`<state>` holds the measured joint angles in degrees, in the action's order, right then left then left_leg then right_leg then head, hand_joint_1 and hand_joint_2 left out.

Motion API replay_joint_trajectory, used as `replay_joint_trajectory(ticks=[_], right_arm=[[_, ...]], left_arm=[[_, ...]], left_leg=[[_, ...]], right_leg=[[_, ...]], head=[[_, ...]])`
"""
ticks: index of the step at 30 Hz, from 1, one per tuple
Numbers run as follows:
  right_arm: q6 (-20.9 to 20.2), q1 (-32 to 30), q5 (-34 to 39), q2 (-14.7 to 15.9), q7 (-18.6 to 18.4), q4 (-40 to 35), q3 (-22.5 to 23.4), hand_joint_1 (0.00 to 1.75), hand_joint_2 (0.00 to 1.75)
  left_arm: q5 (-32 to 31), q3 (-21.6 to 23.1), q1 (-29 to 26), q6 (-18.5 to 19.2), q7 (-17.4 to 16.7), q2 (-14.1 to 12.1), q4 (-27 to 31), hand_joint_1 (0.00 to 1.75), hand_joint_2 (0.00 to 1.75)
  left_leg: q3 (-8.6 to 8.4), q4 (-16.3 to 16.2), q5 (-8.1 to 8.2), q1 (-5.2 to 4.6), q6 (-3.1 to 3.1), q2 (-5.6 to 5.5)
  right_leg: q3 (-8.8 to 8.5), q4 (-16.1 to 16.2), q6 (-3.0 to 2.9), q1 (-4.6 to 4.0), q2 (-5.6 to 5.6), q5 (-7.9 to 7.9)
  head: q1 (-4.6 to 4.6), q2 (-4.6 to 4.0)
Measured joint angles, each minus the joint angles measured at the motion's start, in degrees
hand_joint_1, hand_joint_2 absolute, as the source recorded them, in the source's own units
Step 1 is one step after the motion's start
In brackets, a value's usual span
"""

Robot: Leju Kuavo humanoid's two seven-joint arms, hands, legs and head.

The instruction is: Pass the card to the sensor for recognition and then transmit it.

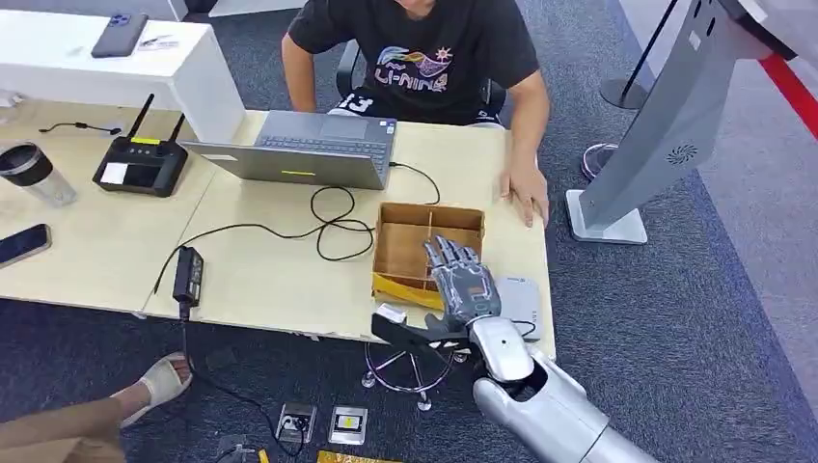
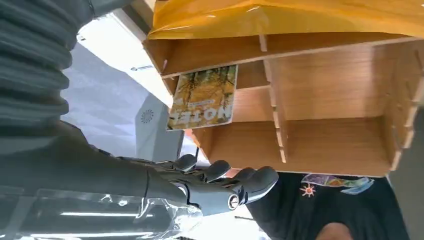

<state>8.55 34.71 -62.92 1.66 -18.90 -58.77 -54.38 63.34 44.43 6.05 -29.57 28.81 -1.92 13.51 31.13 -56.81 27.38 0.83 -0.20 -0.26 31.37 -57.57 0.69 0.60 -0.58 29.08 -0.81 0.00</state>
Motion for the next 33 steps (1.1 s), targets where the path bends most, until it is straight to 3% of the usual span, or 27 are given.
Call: replay_joint_trajectory(ticks=[9, 13, 15, 16, 18, 19, 20, 23, 28, 33], right_arm=[[-0.22, -0.84, -2.27, 0.66, -1.38, 0.70, 0.79, 0.03, 1.75], [-0.22, -1.15, -3.48, 0.94, -1.42, 0.70, 1.62, 0.17, 1.75], [-0.20, -1.30, -4.00, 0.99, -1.31, 0.70, 2.03, 0.30, 1.75], [-0.15, -1.33, -4.11, 0.99, -1.27, 0.70, 2.07, 0.65, 1.75], [0.02, -1.41, -4.33, 0.99, -0.99, 0.70, 2.14, 0.70, 1.75], [0.18, -1.46, -4.48, 0.99, -0.70, 0.72, 2.27, 0.94, 1.75], [0.35, -1.52, -4.55, 0.96, -0.40, 0.79, 2.51, 1.01, 1.75], [0.79, -1.55, -4.53, 0.94, 0.15, 0.92, 2.86, 0.98, 1.75], [0.94, -1.56, -4.48, 0.39, 0.79, 1.07, 2.91, 1.08, 1.75], [0.92, -1.54, -4.46, -0.22, 1.09, 1.55, 2.89, 0.89, 1.75]], left_arm=[[-0.48, 0.92, 0.00, 0.72, 0.00, -0.02, -0.02, 0.00, 1.75], [-0.48, 1.09, 0.00, 0.76, 0.00, -0.04, -0.02, 0.00, 1.75], [-0.46, 1.25, -0.01, 0.74, 0.00, -0.02, -0.02, 0.00, 1.75], [-0.46, 1.31, -0.01, 0.74, 0.00, -0.02, -0.02, 0.00, 1.75], [-0.39, 1.36, 0.00, 0.70, 0.00, -0.02, -0.02, 0.00, 1.75], [-0.37, 1.36, -0.01, 0.68, 0.00, -0.04, -0.02, 0.00, 1.75], [-0.33, 1.38, 0.00, 0.59, 0.00, -0.04, -0.02, 0.00, 1.75], [-0.26, 1.38, -0.01, 0.35, -0.41, -0.04, -0.02, 0.00, 1.75], [0.20, 1.38, 0.01, -0.04, -0.85, -0.04, -0.04, 0.00, 1.75], [0.28, 1.38, 0.00, -0.33, -0.94, -0.02, -0.06, 0.00, 1.75]], left_leg=[[-0.01, 0.00, 0.00, 0.00, 0.00, 0.01], [-0.01, 0.00, 0.00, 0.00, 0.00, 0.01], [-0.01, 0.00, 0.00, 0.00, 0.00, 0.01], [-0.01, 0.00, 0.00, 0.00, 0.00, 0.01], [-0.01, 0.00, 0.00, 0.00, 0.00, 0.01], [-0.01, 0.00, 0.00, 0.00, 0.00, 0.01], [-0.01, 0.00, 0.00, 0.00, 0.00, 0.01], [-0.01, 0.00, 0.00, 0.00, 0.00, 0.01], [-0.01, 0.00, 0.00, 0.00, 0.00, 0.01], [-0.01, 0.00, 0.00, 0.00, 0.00, 0.01]], right_leg=[[0.00, 0.00, 0.00, 0.00, 0.01, 0.00], [0.00, 0.00, 0.00, 0.00, 0.01, 0.00], [0.00, 0.00, 0.00, 0.00, 0.01, 0.00], [0.00, 0.00, 0.00, 0.00, 0.01, 0.00], [0.00, 0.00, 0.00, 0.00, 0.01, 0.00], [0.00, 0.00, 0.00, 0.00, 0.01, 0.00], [0.00, 0.00, 0.00, 0.00, 0.00, 0.00], [-0.01, 0.00, 0.00, 0.00, 0.01, 0.00], [-0.01, 0.00, 0.00, 0.00, 0.00, 0.00], [-0.01, 0.00, 0.00, 0.00, 0.00, 0.00]], head=[[0.00, 0.00], [0.00, 0.00], [0.00, 0.00], [0.00, 0.00], [0.00, 0.00], [0.00, 0.00], [0.00, 0.00], [0.00, 0.00], [0.00, 0.00], [0.00, 0.00]])
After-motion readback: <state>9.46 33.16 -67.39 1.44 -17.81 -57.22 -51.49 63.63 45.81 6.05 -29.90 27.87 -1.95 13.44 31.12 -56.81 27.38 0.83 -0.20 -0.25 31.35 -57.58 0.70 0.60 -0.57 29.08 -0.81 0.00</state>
